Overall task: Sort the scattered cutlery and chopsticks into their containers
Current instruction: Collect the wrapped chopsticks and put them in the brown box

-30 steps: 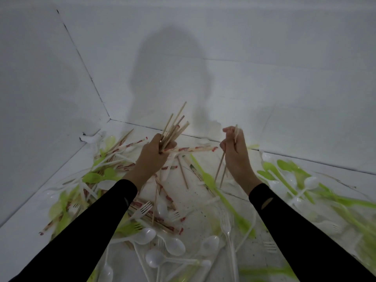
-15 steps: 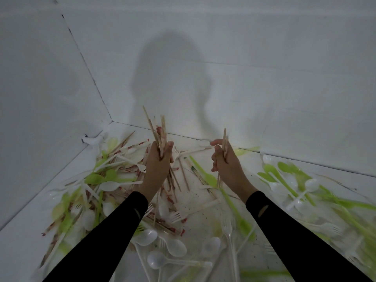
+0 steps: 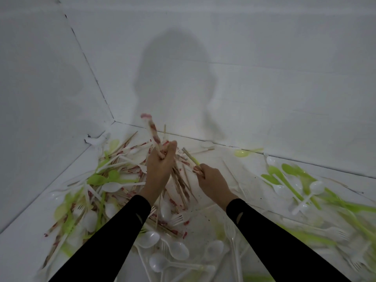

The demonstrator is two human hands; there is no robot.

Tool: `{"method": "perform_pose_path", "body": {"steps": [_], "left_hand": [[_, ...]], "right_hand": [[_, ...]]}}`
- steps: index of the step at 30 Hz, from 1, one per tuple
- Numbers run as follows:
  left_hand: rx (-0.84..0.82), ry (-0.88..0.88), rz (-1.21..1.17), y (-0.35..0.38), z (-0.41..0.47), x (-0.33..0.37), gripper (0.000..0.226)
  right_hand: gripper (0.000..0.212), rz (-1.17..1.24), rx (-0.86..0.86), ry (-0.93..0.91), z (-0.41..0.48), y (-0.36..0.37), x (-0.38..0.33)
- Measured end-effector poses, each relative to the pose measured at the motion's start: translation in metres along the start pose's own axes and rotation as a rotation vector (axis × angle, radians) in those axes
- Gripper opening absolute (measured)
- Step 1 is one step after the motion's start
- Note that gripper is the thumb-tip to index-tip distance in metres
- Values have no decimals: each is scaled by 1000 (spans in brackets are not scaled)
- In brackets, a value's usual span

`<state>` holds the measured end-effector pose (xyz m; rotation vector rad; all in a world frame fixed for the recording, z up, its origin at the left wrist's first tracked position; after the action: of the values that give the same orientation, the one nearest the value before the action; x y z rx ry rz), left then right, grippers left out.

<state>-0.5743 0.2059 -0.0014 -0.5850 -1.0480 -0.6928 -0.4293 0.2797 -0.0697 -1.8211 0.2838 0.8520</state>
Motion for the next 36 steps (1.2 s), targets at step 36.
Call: {"method": "perform_pose_path", "body": {"steps": [36], "left_hand": [[74, -8, -91, 15, -31, -11, 18]], "right_hand": [[18, -460, -77, 239, 7, -16, 26]]}}
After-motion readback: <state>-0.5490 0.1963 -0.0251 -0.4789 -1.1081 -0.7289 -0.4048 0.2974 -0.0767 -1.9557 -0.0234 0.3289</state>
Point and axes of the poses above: each hand's wrist, its own z-axis towards the middle knuckle, its own y-axis out of the palm, x = y × z, the point moved 5 cm from there along z, towards the middle knuckle, and after that the axes turned 12 degrees about y, right-handed, at the moved point
